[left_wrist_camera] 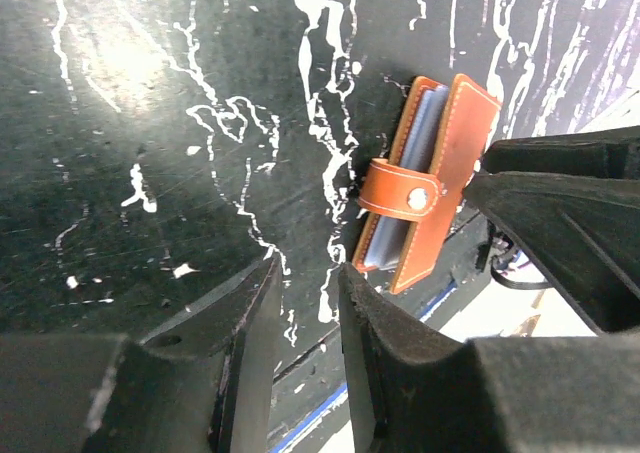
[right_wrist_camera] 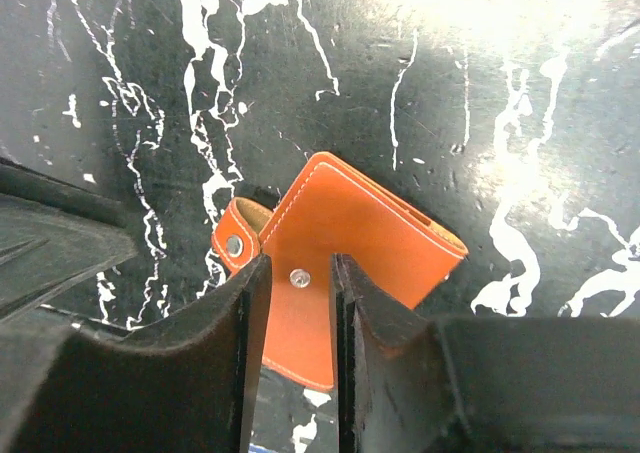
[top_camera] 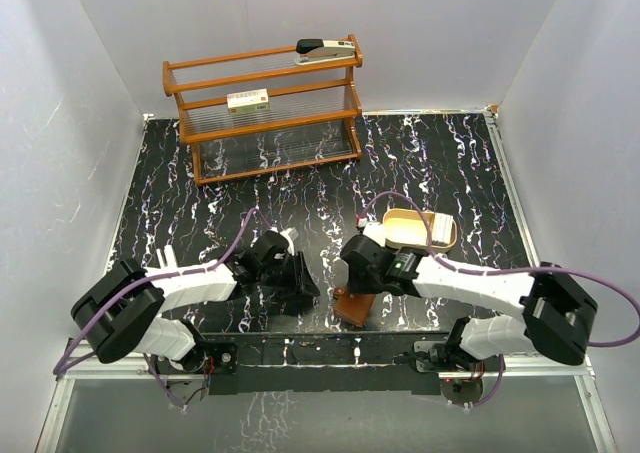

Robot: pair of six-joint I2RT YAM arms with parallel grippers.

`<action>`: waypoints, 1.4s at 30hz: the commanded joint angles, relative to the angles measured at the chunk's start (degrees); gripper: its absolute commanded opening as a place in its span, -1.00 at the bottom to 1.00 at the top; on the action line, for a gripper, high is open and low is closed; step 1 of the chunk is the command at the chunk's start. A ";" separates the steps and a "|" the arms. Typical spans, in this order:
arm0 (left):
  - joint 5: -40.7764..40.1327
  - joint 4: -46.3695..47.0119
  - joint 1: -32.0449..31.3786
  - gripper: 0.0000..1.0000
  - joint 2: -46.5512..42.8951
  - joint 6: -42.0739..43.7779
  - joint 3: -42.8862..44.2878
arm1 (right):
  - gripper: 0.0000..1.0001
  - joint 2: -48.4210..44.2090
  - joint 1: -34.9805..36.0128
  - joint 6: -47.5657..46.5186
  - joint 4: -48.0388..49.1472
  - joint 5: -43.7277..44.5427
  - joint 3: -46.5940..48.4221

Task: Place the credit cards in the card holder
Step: Close the card holder at the center of the board.

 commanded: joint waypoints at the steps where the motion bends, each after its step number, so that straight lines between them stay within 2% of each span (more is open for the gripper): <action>1: 4.21 2.95 0.09 -0.43 0.14 -0.92 1.35 | -0.40 -5.56 0.14 3.36 -3.45 4.34 -0.75; 5: 5.33 4.83 0.07 -0.37 2.65 -1.79 1.48 | -0.40 -6.05 0.20 4.67 -3.10 3.04 -1.78; 11: 8.08 5.75 0.02 -0.37 4.58 -3.55 3.49 | -0.52 -4.04 0.22 4.68 -1.42 0.89 -2.30; 16: 11.39 4.84 0.08 -0.32 5.28 -4.07 5.27 | -0.51 -1.80 0.34 3.90 1.00 -1.42 -2.88; 22: 11.56 6.68 0.05 -0.13 7.16 -3.26 5.46 | -0.54 1.82 3.38 4.16 -0.82 1.43 -2.06; 24: 13.12 11.01 0.06 -0.11 8.35 -3.68 4.32 | -0.54 2.20 3.52 4.09 -1.68 2.10 -1.81; 32: 15.00 11.94 -0.78 -0.10 13.86 -5.16 4.50 | -0.54 0.10 3.56 4.59 -1.01 2.20 -2.16; 34: 14.50 8.53 -1.13 -0.16 14.21 -4.44 5.58 | -0.53 -0.25 3.57 5.09 0.06 1.95 -3.09; 36: 12.77 4.13 -1.72 -0.34 14.43 -3.95 6.63 | -0.51 -0.88 3.52 6.13 -0.15 2.42 -3.53; 42: 8.48 -5.22 -2.71 -0.51 14.72 -2.70 9.49 | -0.32 -8.33 3.52 10.12 -3.03 5.37 -4.08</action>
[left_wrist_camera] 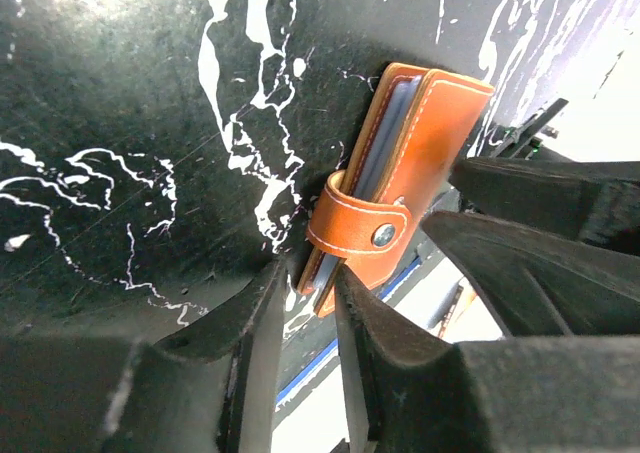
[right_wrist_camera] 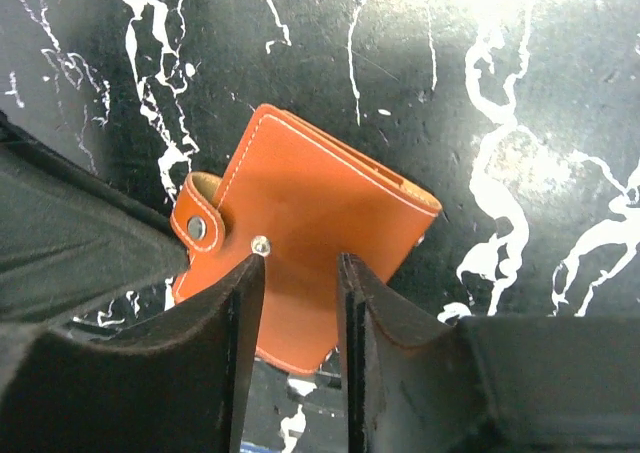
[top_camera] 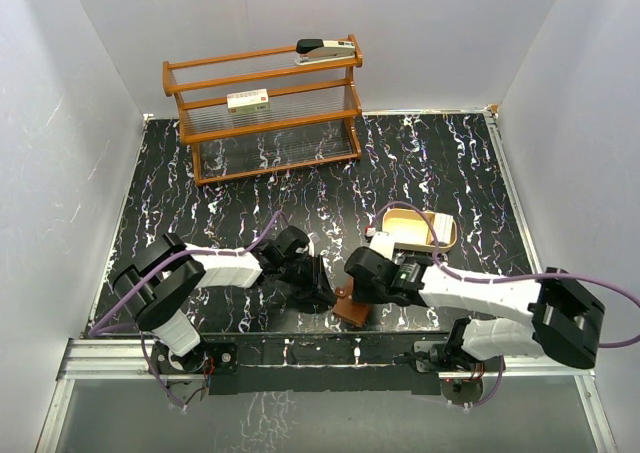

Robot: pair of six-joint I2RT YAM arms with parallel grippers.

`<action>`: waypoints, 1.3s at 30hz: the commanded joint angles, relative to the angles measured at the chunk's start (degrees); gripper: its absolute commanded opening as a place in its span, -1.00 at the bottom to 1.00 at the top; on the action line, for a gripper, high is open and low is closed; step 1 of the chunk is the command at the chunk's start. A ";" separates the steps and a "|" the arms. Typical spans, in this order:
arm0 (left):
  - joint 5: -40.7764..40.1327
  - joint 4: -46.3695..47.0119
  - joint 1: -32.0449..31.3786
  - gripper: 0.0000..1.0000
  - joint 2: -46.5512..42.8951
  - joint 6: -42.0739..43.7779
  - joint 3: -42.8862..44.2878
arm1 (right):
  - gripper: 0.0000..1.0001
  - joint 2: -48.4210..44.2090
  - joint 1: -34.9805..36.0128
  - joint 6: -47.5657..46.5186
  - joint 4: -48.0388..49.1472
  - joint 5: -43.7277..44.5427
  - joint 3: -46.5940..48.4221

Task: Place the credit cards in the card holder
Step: Close the card holder at the center of the board.

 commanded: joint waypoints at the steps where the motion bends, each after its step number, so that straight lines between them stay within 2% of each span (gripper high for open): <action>1: -3.38 -9.44 -0.73 -0.51 0.05 1.34 1.98 | -0.30 -6.74 0.41 5.11 -2.67 3.09 -0.22; 5: -4.45 -10.51 -0.99 -0.52 -0.38 1.61 2.25 | -0.10 -13.16 0.37 11.19 -4.21 5.00 -3.58; 9: -4.85 -9.51 -1.17 -0.53 -0.44 0.66 1.92 | 0.00 -19.47 0.41 15.42 -1.74 3.53 -8.69; 13: -5.77 -10.15 -1.64 -0.53 -0.33 0.78 2.92 | 0.15 -21.73 0.31 17.19 0.46 2.27 -11.28; 17: -5.84 -11.02 -1.59 -0.53 0.90 1.16 3.70 | 0.21 -21.25 0.39 18.52 1.06 2.48 -12.37; 20: -5.54 -10.24 -1.71 -0.53 0.87 0.74 3.14 | 0.18 -20.40 0.41 18.52 3.90 2.34 -13.43; 27: -5.99 -10.59 -1.68 -0.52 -1.93 1.14 2.55 | -0.06 -13.27 0.33 14.44 7.51 2.00 -12.01; 31: -6.36 -13.72 0.76 -0.38 -6.91 3.68 2.85 | -0.08 -10.22 0.31 12.11 6.86 1.71 -10.81; 34: -4.58 -11.22 3.83 -0.24 -9.78 2.79 1.22 | -0.15 -9.24 0.33 10.41 6.91 2.35 -10.60; 39: -2.60 -11.75 4.81 -0.19 -5.94 4.32 2.74 | -0.23 -6.72 0.30 6.35 7.36 2.39 -9.33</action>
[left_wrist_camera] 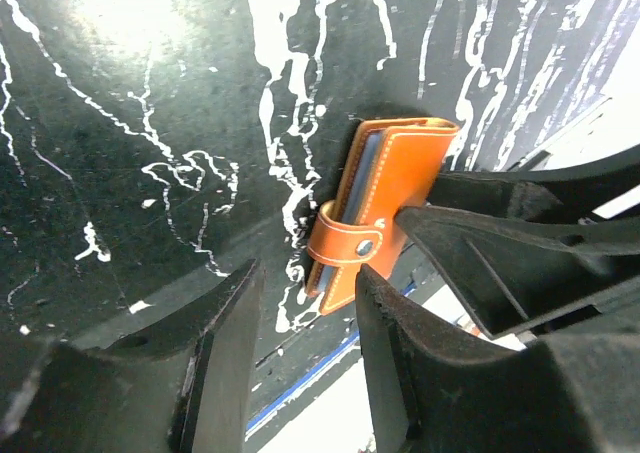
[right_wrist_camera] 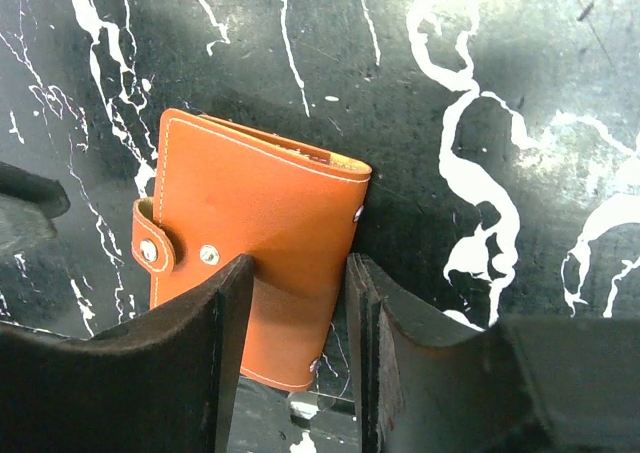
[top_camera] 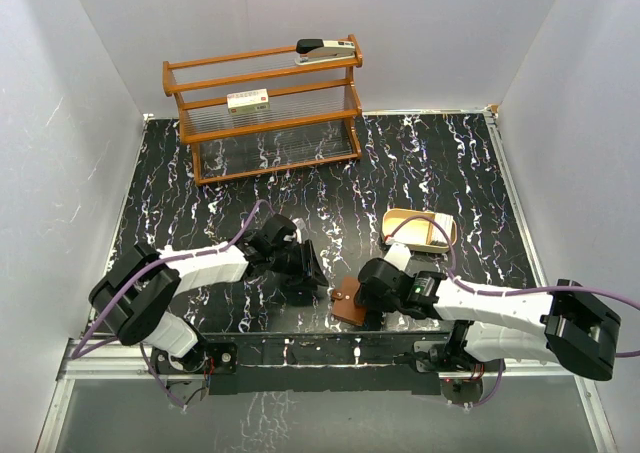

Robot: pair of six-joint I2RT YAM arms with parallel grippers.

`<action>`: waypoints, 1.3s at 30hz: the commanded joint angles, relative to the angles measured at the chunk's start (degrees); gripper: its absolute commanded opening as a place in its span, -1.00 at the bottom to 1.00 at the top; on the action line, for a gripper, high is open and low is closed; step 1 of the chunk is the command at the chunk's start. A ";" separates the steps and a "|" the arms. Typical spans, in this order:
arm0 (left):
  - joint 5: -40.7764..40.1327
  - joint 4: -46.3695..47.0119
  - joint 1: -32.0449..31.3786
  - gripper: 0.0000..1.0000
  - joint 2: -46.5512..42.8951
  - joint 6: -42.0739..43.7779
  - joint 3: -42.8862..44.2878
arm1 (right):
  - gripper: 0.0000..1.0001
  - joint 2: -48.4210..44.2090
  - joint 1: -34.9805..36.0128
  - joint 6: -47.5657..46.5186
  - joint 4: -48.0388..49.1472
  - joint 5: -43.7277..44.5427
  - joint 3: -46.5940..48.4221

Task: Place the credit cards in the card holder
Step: Close the card holder at the center of the board.

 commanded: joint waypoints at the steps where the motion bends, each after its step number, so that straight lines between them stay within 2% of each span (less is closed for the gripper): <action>1: 2.94 -1.39 0.26 -0.19 2.42 1.43 0.77 | -0.26 2.85 0.17 -5.50 0.57 0.81 2.24; 11: 5.22 4.57 1.63 -0.20 6.13 1.68 1.17 | -0.40 12.18 0.17 -14.49 -1.46 1.25 6.75; 15: 4.09 0.48 1.99 -0.22 7.71 4.92 4.52 | -0.40 12.64 0.18 -17.96 -1.11 0.71 7.21; 17: 2.48 -2.01 2.02 -0.31 8.32 6.05 5.91 | -0.38 11.39 0.18 -18.48 -0.11 0.24 6.58; 22: -0.77 -1.83 2.40 -0.39 4.62 5.21 5.31 | -0.36 9.52 0.01 -22.63 1.52 -0.15 6.21; 25: -1.34 -3.72 3.19 -0.40 5.09 6.31 7.10 | -0.36 9.78 -0.16 -24.74 2.18 -0.54 6.35; 27: -1.15 -4.68 3.74 -0.33 6.36 7.34 8.41 | -0.36 10.20 -0.18 -25.65 2.23 -0.93 6.77; 31: -1.11 -4.01 3.87 -0.30 7.46 7.96 9.35 | -0.32 9.95 -0.22 -25.00 -1.93 0.72 9.50; 35: 0.14 -4.23 3.92 -0.30 9.73 8.93 10.13 | -0.16 8.35 -0.20 -22.42 -6.41 0.85 12.99; 39: 2.30 -2.02 3.87 -0.29 10.56 8.51 9.03 | -0.14 8.67 -0.18 -19.19 -12.31 1.16 17.15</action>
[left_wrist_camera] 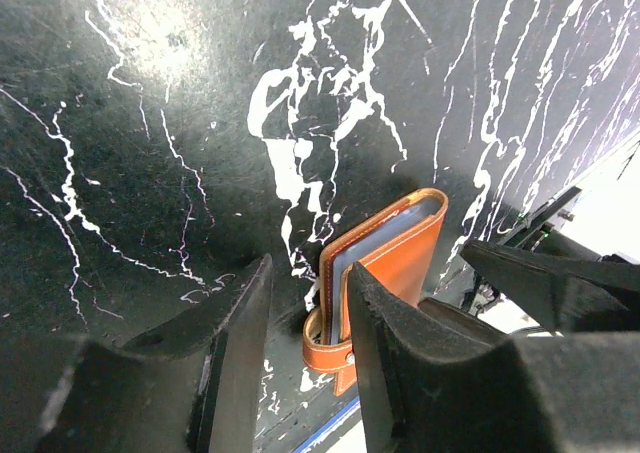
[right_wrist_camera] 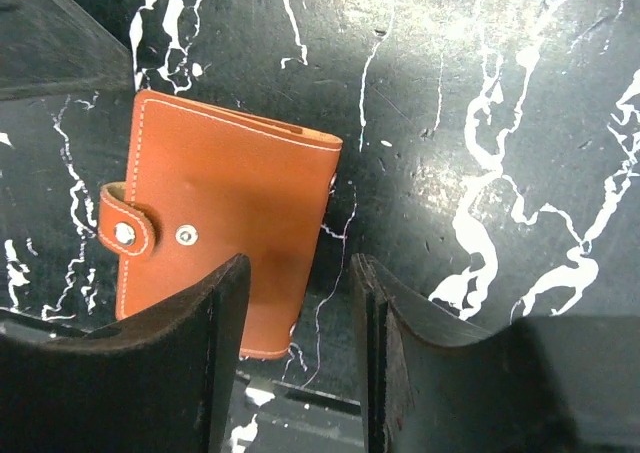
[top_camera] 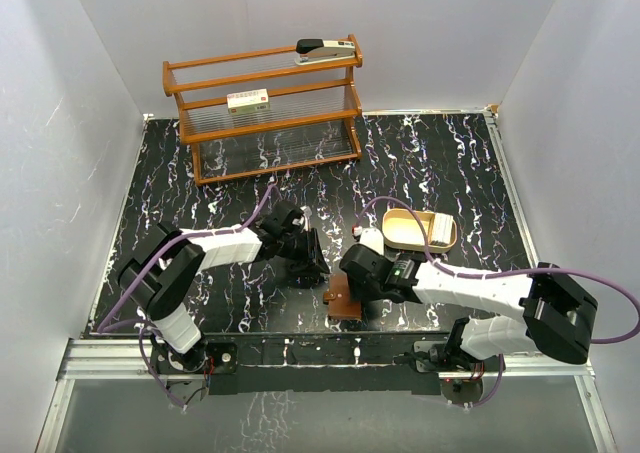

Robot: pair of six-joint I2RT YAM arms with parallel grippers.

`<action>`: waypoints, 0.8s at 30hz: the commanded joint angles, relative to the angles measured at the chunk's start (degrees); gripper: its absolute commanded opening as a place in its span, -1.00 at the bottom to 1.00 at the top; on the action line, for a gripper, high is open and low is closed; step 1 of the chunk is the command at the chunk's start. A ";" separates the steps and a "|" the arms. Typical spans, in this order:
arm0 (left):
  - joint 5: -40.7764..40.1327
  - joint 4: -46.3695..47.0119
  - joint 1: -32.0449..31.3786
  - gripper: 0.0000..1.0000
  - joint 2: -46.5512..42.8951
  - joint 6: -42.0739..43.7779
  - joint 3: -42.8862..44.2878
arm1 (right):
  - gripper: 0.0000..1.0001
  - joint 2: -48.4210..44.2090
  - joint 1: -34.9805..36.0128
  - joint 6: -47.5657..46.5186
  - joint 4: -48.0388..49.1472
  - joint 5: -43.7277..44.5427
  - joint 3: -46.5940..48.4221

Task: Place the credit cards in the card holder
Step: Close the card holder at the center of the board.

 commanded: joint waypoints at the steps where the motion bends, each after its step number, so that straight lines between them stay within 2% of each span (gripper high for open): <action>1: 3.38 1.05 0.14 -0.29 0.47 0.56 -0.09 | -0.14 -1.37 -0.07 3.79 -6.29 1.16 5.96; 8: 6.28 4.70 0.21 -0.29 2.18 -1.02 -1.68 | -0.27 -2.09 -0.11 7.42 4.95 -7.45 4.20; 12: 6.26 5.66 0.26 -0.43 1.95 -1.67 -2.47 | -0.37 -1.59 -0.12 10.14 10.28 -8.37 2.67; 17: 5.71 4.65 0.21 -0.51 2.38 -1.33 -2.14 | -0.42 -0.20 -0.09 11.36 12.38 -7.64 2.53; 24: 4.93 4.57 0.22 -0.53 1.99 -1.45 -2.91 | -0.46 3.06 -0.07 11.70 9.70 -7.10 3.82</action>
